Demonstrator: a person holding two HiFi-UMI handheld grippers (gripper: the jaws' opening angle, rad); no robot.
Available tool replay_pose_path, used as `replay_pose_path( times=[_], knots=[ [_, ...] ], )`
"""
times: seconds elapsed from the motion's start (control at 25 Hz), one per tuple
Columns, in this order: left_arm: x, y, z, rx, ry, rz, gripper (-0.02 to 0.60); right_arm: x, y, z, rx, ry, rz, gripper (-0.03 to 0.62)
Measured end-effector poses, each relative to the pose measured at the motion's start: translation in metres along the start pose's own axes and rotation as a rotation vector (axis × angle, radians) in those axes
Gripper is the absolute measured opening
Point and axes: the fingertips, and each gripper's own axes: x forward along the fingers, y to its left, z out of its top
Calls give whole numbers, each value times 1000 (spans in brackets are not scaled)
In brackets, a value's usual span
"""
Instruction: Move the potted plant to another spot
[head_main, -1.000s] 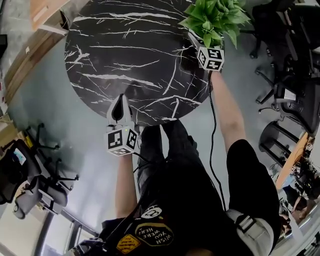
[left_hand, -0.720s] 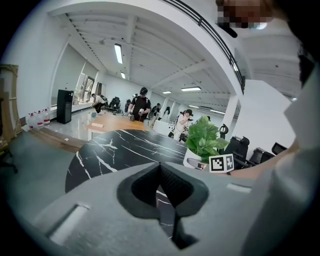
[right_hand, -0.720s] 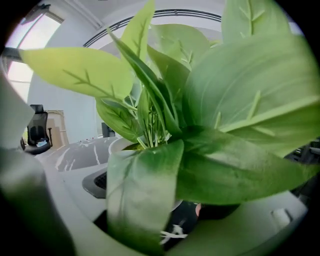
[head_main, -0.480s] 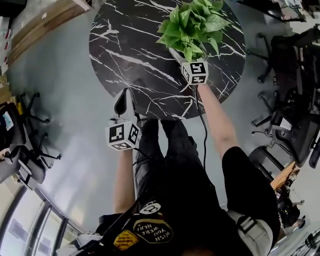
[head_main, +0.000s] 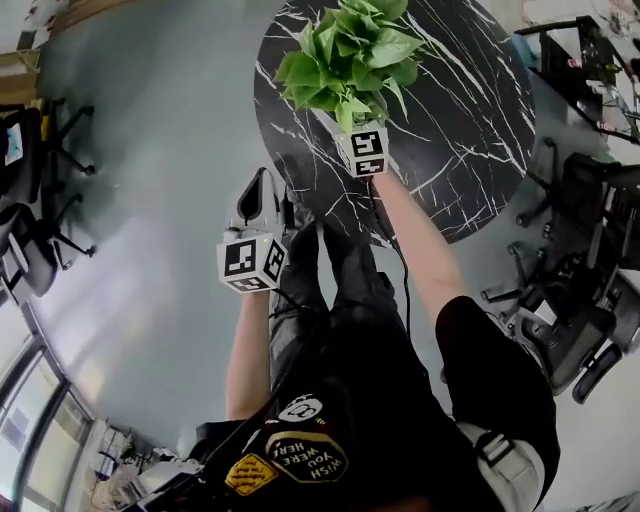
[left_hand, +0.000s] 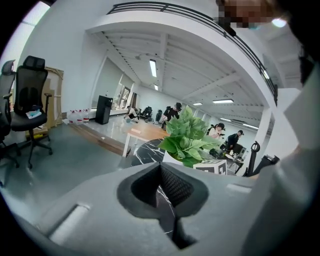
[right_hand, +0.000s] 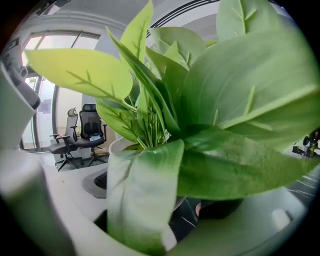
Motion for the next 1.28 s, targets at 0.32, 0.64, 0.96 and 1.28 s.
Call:
replay_pose_path(
  times=[0.32,0.64,0.96,1.28],
  knots=[
    [-24,38,8,-43,-32,78,5,40,64,13,-34,4,117,486],
    [-36,22,20,-27,-22,55,5,-37,30,-22,21,120,36,376],
    [-64,-41,75,107,-73,-15,5,-181,63,101,141,35,10,0],
    [-85,-116,148,254,-209,-117,5,-229,80,225,119,-118,-4,0]
  ],
)
